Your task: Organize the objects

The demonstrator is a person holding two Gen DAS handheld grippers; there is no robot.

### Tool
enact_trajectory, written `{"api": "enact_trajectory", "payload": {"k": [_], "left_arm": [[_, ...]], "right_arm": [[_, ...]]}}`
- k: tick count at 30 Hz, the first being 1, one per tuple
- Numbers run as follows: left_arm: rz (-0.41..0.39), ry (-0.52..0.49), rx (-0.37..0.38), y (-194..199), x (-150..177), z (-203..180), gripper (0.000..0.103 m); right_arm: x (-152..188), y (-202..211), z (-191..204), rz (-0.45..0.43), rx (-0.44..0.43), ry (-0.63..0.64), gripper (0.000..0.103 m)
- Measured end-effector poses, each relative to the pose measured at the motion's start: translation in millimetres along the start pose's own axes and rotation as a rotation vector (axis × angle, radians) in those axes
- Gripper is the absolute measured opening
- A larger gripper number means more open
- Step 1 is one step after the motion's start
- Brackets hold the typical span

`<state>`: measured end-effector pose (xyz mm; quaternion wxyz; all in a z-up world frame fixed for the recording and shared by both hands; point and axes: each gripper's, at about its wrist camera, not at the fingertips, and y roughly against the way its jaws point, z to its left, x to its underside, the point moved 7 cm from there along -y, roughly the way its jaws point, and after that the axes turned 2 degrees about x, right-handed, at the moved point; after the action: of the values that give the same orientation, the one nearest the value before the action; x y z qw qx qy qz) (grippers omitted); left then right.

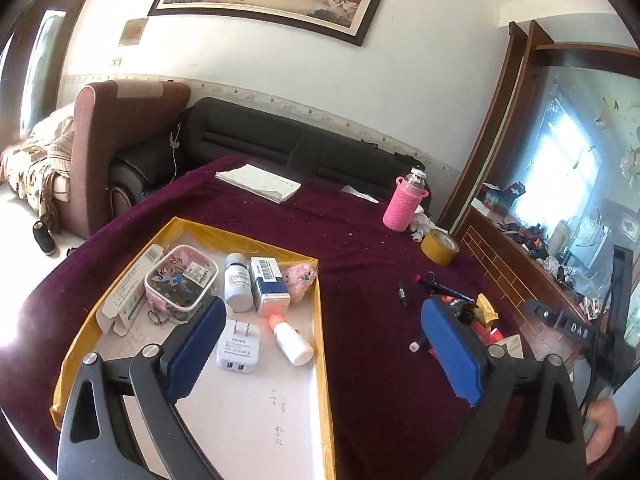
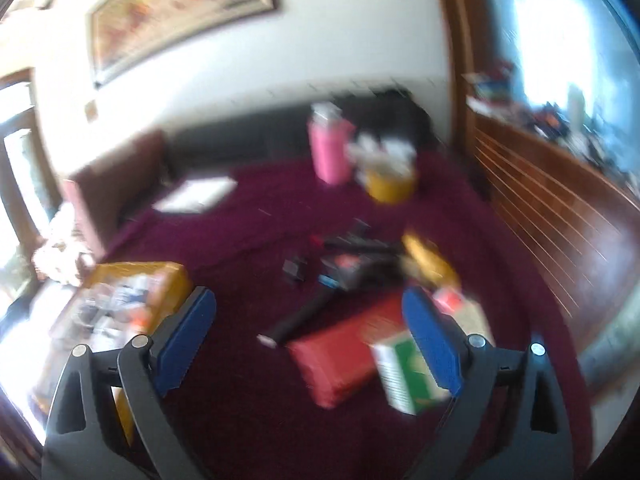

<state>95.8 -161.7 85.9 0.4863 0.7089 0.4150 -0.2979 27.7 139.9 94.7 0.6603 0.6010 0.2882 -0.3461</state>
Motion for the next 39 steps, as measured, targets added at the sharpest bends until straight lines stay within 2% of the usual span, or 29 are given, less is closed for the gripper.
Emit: {"api": "enact_trajectory", "payload": {"k": [4,7,9,12,15,17,19,20,23,26,28,30,34,36,39], "left_arm": [[0.049,-0.014,0.015,-6.9,19.6,-9.9,0.096],[0.078,-0.020,0.023,-7.4,26.0,-16.3,0.096],[0.081,-0.034,0.029,-3.8,27.3,-21.2,0.096],[0.080,-0.060,0.034,0.4,27.8,-26.7,0.096],[0.086,-0.060,0.033,2.5,27.9,-29.0,0.096],[0.086,-0.051,0.035,3.9,26.8,-28.6,0.096],[0.087,-0.047,0.029,4.2,25.6,-27.3,0.096],[0.086,-0.044,0.026,4.9,24.8,-26.8,0.096],[0.087,-0.050,0.012,6.5,22.7,-24.4,0.096],[0.083,-0.060,0.002,6.1,20.2,-21.6,0.096],[0.085,-0.062,0.002,1.8,19.6,-20.9,0.096],[0.100,-0.058,0.013,-4.5,21.6,-22.1,0.096],[0.125,-0.066,0.037,-13.8,29.4,-26.3,0.096],[0.134,-0.067,0.048,-16.2,32.5,-26.9,0.096],[0.138,-0.062,0.062,-16.4,34.3,-26.0,0.096]], "right_arm": [[-12.6,-20.5,-64.7,0.069,0.060,-0.081,0.095],[-16.6,-50.6,-97.4,0.164,0.069,-0.126,0.095],[-16.0,-65.7,-114.7,0.190,0.064,-0.167,0.095],[-14.6,-90.8,-138.7,0.224,0.139,-0.197,0.095],[-21.3,-116.3,-146.9,0.255,0.151,-0.190,0.095],[-37.6,-125.2,-139.0,0.239,0.156,-0.153,0.095],[-54.8,-136.8,-128.5,0.233,0.120,-0.126,0.095],[-60.3,-148.1,-126.0,0.261,0.113,-0.110,0.095],[-60.0,-195.8,-133.6,0.405,0.203,-0.095,0.095],[-45.0,-228.1,-124.2,0.504,0.093,-0.143,0.093],[-35.7,-234.8,-97.6,0.540,-0.059,-0.152,0.093],[-20.9,-230.9,-61.1,0.588,-0.187,-0.104,0.093],[12.3,-197.5,14.0,0.656,-0.370,0.099,0.093],[28.9,-175.1,40.7,0.685,-0.432,0.179,0.093],[31.7,-139.9,57.5,0.637,-0.491,0.248,0.093]]}}
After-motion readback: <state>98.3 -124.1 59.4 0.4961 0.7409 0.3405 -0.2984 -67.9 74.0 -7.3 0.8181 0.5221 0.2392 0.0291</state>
